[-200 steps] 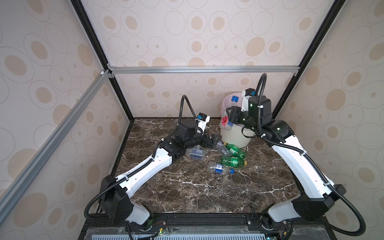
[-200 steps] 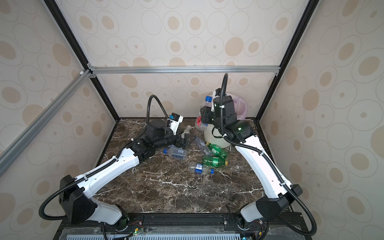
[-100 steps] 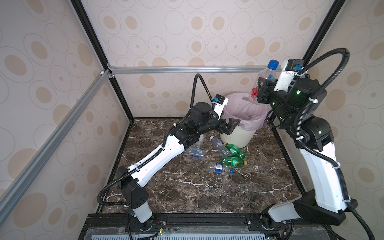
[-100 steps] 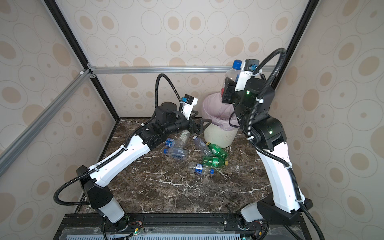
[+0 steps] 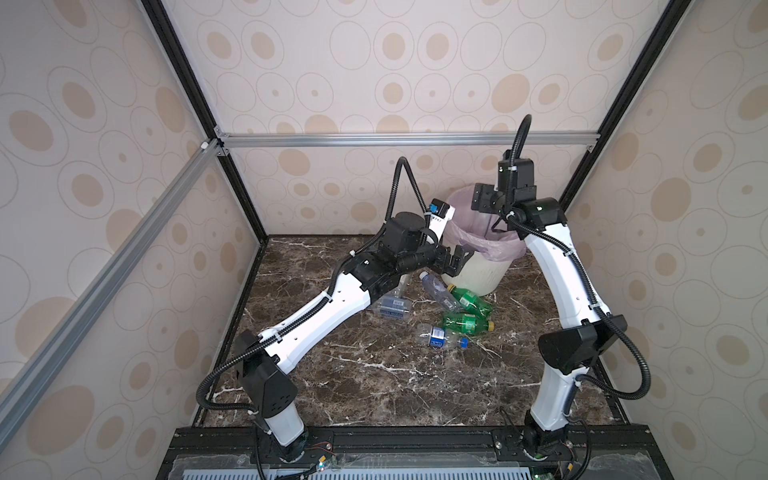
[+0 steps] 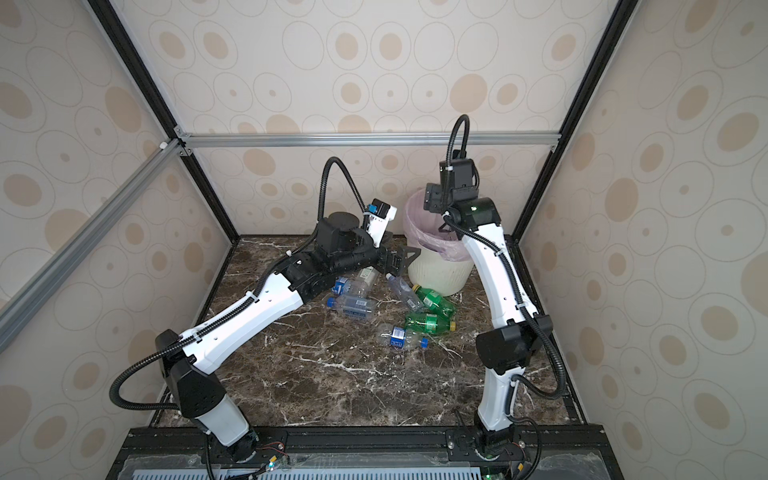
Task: Throw the plastic bottles in the bin
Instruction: 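Open the right gripper above the bin to drop the FIJI bottle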
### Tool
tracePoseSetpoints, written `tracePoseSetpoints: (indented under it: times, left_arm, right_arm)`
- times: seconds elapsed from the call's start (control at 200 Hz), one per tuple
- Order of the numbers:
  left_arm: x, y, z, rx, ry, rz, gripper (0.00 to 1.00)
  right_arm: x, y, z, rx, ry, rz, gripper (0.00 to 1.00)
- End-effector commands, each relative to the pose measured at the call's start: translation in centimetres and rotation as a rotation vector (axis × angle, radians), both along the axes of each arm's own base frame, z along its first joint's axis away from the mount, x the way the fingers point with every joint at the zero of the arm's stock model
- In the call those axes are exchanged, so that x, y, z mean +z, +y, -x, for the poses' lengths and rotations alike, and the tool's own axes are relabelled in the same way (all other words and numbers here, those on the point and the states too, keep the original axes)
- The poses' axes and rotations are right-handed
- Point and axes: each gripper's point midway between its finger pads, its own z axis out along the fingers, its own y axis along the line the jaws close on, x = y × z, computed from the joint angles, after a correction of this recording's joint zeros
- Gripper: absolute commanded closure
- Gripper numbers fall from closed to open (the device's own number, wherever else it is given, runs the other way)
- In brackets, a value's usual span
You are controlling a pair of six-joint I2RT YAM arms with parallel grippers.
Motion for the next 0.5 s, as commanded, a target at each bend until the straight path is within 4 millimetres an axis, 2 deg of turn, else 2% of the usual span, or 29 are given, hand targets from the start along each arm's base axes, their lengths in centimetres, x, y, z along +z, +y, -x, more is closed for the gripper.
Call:
tracePoseSetpoints:
  times: [0.0, 0.035, 0.115, 0.34, 0.495]
  left_arm:
    - [1.0, 0.7, 0.6, 0.005, -0.041, -0.007, 0.01]
    - [0.8, 0.7, 0.7, 0.005, -0.039, -0.007, 0.01]
    - [0.5, 0.8, 0.7, 0.009, -0.031, -0.001, 0.01]
    - [0.1, 0.7, 0.7, 0.008, -0.018, 0.008, 0.01]
    - [-0.2, 1.3, 0.6, 0.035, -0.015, -0.005, 0.01]
  right_arm:
    - [7.2, -0.7, 3.6, 0.002, -0.161, -0.079, 0.05]
    - [6.2, -0.7, 3.6, 0.000, -0.134, -0.071, 0.03]
    - [6.1, -0.9, 4.0, -0.002, -0.132, -0.068, 0.00]
    - [5.7, -1.1, 4.7, 0.002, -0.119, -0.059, 0.00]
    - [5.4, -1.0, 5.1, 0.010, -0.111, -0.072, 0.00]
